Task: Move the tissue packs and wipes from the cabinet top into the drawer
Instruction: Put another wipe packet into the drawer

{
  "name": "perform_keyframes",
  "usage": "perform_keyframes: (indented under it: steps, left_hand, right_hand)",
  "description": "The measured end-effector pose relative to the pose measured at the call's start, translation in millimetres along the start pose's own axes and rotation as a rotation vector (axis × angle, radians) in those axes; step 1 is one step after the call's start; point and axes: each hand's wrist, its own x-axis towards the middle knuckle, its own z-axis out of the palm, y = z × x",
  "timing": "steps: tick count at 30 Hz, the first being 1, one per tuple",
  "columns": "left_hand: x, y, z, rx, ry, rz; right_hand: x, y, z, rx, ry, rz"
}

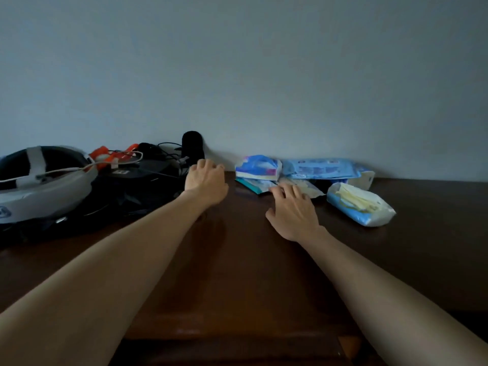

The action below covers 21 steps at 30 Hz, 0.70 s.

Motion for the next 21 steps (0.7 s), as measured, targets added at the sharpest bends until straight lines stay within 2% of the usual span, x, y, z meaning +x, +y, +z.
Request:
perform_keyframes:
  steps: [4, 6, 9, 14, 17, 19, 21]
  left_hand:
    - [36.2, -19.4, 40.8, 0.032, -0.221, -0.130]
    - [40.7, -22.3, 63.7, -0.031, -0.248, -0.177]
    - [45.9, -21.6, 75.6, -0.014, -0.144, -0.134]
    - [32.4, -17.5, 68.5, 0.103, 0.016, -0.010]
    - [16.3, -12.0, 62.8, 0.179, 0.053, 0.103]
    - [3.7, -8.2, 57.9, 0.196, 0.071, 0.124]
    - [-9.5, -5.3, 51.9, 0.122, 0.100, 0.057]
  right_hand:
    - [43.0, 16.7, 28.0, -0.017, -0.104, 0.104]
    - [60.3, 23.6, 36.0, 0.005, -0.186, 0.188]
    - [74.6, 26.4, 40.8, 0.014, -0.262, 0.209]
    - [68.0, 24.4, 29.7, 0.038, -0.271, 0.138]
    - [48.0, 18.2, 14.9, 0.058, -0.287, 0.066]
    - [27.8, 12.5, 2.8, 0.049, -0.237, -0.028]
    - [5.3, 7.3, -8.6, 0.030, -0.088, -0.152]
